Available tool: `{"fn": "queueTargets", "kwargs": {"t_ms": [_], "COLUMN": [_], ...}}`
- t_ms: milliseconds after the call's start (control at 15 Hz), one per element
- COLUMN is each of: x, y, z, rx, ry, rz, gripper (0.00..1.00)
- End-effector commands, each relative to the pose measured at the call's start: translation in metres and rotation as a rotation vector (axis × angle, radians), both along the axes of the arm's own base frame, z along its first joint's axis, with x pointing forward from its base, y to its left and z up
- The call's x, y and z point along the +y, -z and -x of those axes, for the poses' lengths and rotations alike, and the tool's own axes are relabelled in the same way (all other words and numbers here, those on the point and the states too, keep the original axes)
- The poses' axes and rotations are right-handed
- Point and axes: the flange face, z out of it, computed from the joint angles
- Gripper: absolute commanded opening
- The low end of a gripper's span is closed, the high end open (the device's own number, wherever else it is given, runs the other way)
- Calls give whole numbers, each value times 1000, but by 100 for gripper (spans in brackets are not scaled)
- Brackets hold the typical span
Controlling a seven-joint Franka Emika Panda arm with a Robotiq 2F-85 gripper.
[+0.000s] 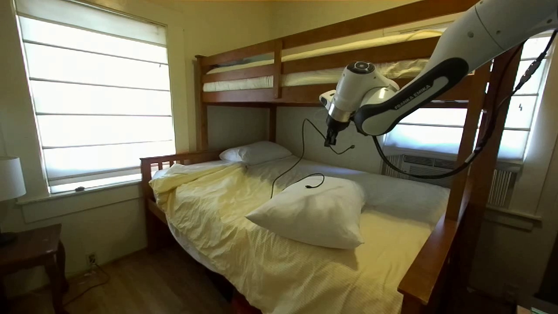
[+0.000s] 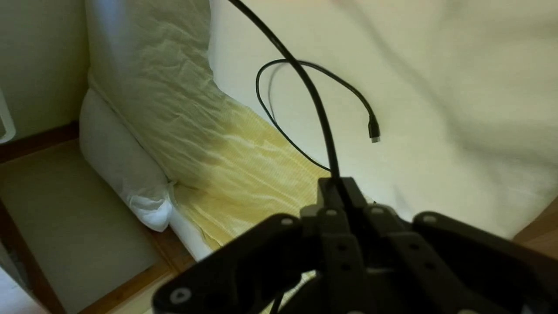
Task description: Pick up the black cable and hang it on the coat hanger
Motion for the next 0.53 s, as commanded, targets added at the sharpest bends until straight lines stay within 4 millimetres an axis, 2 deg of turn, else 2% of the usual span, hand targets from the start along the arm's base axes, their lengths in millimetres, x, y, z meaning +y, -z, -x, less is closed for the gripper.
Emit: {"fn": "queueTargets", "kwargs": {"t_ms": [0, 67, 133, 333, 467], "x": [5, 4, -4, -33, -57], "y": [-2, -9, -28, -85, -116], "z": [-4, -10, -15, -12, -14], "rx": [-14, -40, -89, -237, -331], "ry": [22, 34, 60, 145, 173], "rz": [-25, -30, -29, -30, -39], "gripper": [1, 1, 1, 1, 1]}}
